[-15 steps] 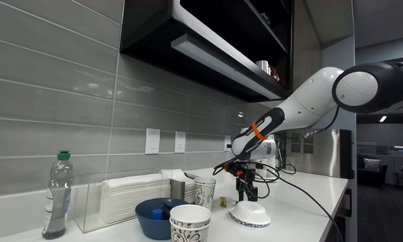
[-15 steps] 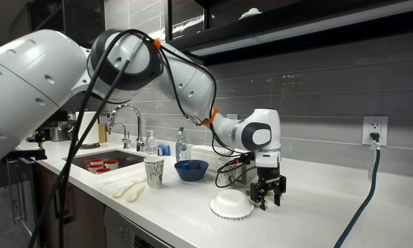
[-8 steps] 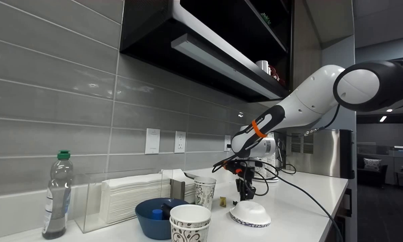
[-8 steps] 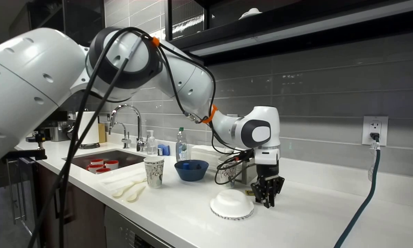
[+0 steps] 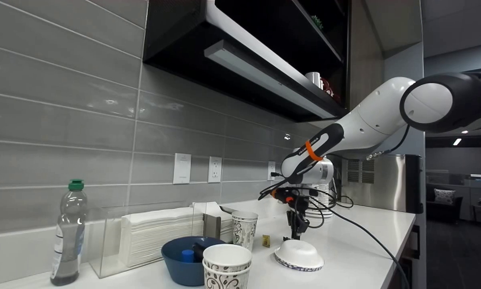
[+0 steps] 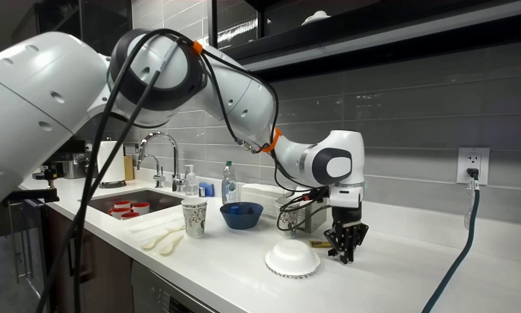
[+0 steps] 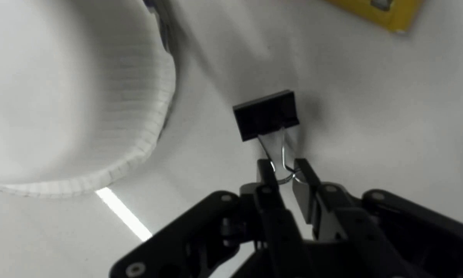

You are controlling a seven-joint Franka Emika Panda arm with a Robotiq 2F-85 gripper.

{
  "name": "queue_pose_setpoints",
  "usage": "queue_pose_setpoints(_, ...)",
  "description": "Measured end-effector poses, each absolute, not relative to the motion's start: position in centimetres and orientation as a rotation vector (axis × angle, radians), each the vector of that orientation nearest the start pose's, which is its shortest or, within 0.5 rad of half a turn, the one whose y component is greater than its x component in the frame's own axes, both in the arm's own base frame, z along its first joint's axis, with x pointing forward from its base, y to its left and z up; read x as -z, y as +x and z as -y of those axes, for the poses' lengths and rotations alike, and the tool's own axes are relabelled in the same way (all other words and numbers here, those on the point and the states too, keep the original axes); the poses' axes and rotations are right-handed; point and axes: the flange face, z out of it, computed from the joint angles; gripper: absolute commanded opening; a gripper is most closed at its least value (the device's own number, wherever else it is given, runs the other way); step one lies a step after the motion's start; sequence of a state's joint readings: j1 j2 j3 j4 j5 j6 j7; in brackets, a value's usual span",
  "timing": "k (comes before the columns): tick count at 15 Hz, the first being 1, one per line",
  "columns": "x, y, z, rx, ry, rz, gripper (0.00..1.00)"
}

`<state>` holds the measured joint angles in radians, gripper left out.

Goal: Pick up the small black object on the right and put it on the blue block inside the blue bowl

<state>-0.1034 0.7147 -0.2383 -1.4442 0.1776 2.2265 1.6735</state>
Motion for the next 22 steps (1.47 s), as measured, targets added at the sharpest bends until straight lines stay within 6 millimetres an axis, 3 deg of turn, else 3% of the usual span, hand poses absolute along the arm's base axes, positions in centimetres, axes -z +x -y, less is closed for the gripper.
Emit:
queue_pose_setpoints(5,-32.2,68.0,26.3,-0.003,-1.495,-2.555,0.05)
queue_pose_setpoints(10,-36.3,64.4,28.6,-0.094,-1.653,-2.274,0.05)
queue_pose_setpoints(12,-36.7,63.0,27.5,-0.138,-1.762,-2.168,0.05)
queue_pose_setpoints(15,-36.4,61.6,24.4,-0.178,-1.942,-2.004,0.05)
queue_pose_setpoints(16,-36.4,61.2,23.4,-0.186,-1.999,-1.944,0.18)
queue_pose_setpoints(20,-37.1,60.2,21.1,-0.199,-2.111,-1.809,0.18)
queue_pose_setpoints(21,-37.2,60.0,21.1,-0.198,-2.115,-1.804,0.05)
queue_pose_setpoints(22,-37.2,60.0,21.1,-0.197,-2.118,-1.8,0.05)
